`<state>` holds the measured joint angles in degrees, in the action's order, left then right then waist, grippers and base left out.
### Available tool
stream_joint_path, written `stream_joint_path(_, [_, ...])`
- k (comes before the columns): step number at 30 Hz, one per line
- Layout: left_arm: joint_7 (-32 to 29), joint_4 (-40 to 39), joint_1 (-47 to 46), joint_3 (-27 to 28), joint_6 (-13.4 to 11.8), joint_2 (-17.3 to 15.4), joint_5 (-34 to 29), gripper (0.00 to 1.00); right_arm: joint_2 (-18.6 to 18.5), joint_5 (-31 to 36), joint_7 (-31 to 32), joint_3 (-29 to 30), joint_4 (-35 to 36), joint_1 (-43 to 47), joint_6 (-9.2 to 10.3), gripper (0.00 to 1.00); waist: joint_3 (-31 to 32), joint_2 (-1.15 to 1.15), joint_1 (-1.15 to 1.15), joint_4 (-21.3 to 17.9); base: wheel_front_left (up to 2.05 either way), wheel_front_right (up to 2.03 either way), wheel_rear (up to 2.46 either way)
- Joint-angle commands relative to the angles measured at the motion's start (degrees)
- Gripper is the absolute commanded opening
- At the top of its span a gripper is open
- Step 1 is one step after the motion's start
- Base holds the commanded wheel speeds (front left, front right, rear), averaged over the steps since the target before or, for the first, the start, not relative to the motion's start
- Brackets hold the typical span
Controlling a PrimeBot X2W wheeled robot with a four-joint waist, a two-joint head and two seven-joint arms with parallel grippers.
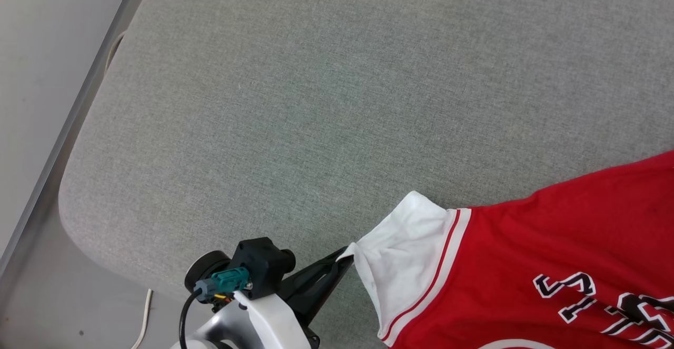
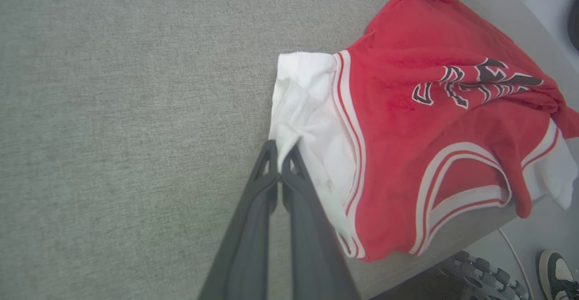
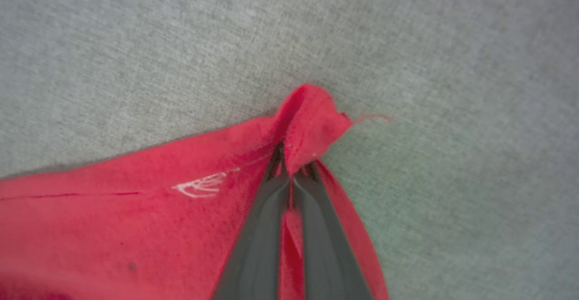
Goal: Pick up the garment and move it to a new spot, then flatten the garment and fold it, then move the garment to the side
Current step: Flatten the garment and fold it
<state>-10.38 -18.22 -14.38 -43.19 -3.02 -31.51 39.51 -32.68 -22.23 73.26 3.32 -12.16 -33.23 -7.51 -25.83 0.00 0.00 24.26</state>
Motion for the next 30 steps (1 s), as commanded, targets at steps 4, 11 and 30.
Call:
stream_joint_path(4, [0.8, 0.8, -0.2, 0.5, 0.1, -0.1, 0.1, 0.00, 1.8, -0.7, -4.2, -1.3, -2.1, 1.2, 0.04, 0.00, 1.6, 0.00, 0.00, -0.7, 0.00, 0.00, 0.00])
stream_joint_path(11, [2.1, 1.0, -0.1, 2.3, -1.1, -1.4, -0.3, 0.00, 2.5, -2.8, -13.1, -2.0, -3.9, -1.7, 0.04, 0.00, 6.4, 0.00, 0.00, -3.2, 0.00, 0.00, 0.00])
stream_joint_path(30, [2.6, -5.2, -4.2, 12.7, -5.7, -9.0, -0.9, 0.00, 3.4, -6.2, -32.4, -0.4, -3.5, -5.1, 0.05, 0.00, 20.0, 0.00, 0.00, -12.4, 0.00, 0.00, 0.00])
